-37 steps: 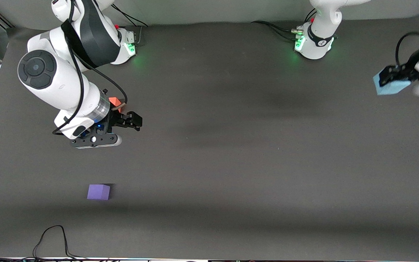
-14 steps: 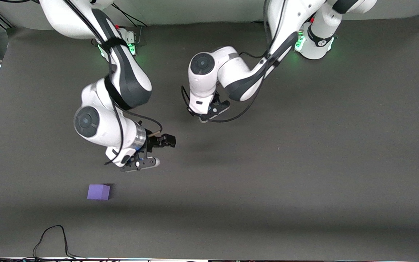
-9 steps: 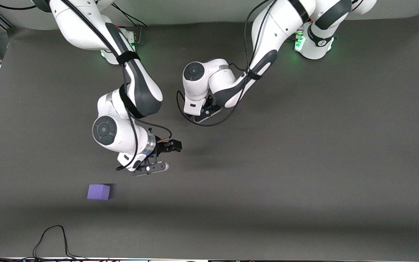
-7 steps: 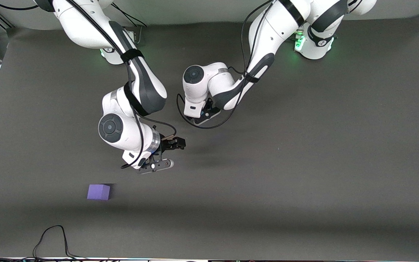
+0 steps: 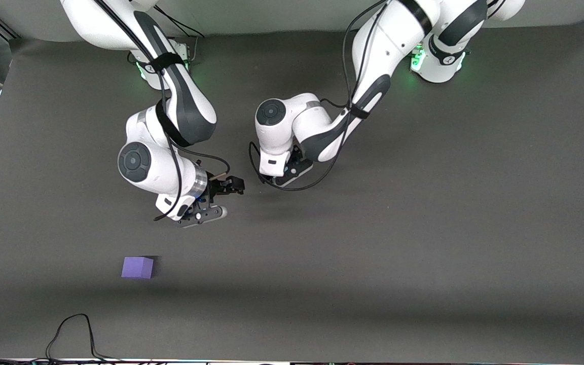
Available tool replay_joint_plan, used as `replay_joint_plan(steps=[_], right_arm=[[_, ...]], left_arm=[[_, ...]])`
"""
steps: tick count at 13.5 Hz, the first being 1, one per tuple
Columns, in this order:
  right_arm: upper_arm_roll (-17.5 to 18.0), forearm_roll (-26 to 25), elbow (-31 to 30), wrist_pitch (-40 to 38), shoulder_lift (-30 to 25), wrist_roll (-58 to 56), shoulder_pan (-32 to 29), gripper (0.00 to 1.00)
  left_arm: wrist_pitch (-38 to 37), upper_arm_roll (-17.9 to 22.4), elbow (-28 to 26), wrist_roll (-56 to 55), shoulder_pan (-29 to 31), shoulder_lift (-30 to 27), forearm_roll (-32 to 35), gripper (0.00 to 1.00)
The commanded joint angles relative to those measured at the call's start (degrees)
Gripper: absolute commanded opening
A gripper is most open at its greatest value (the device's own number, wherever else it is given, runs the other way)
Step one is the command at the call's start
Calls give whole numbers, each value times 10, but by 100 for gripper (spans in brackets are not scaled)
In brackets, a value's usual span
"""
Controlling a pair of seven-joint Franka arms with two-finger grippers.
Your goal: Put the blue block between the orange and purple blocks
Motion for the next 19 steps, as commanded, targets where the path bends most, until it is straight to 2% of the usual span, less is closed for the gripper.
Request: replay_joint_plan(steps=[1,3,4,6,9,12,19], right_arm=[[0,11,-75,56,-35,-27,15,100],[0,13,-105,91,-44,-22,59,100],[-1,13,-125,132,-43,-18,96,100],[-1,13,-165,223,-34,-18,152,100],[-2,13,-169,264,4,6,222,100],[-5,12,-179,281,18,13,248,100],[-18,-20,-184,298,38,2,246,100]], left_arm=[[-50,-39,-53,86,72,-93,-33,99],[-71,-59,-100,192,154,-158,-81,99],[-88,-61,-110,244,189,-185,-100,99],[-131,-62,-120,350,262,-229,-105,99],[-179,-61,-121,541,392,-285,-138,99],[-220,-59,-122,658,473,-316,-142,100],[-260,-56,-121,784,574,-370,-138,100]])
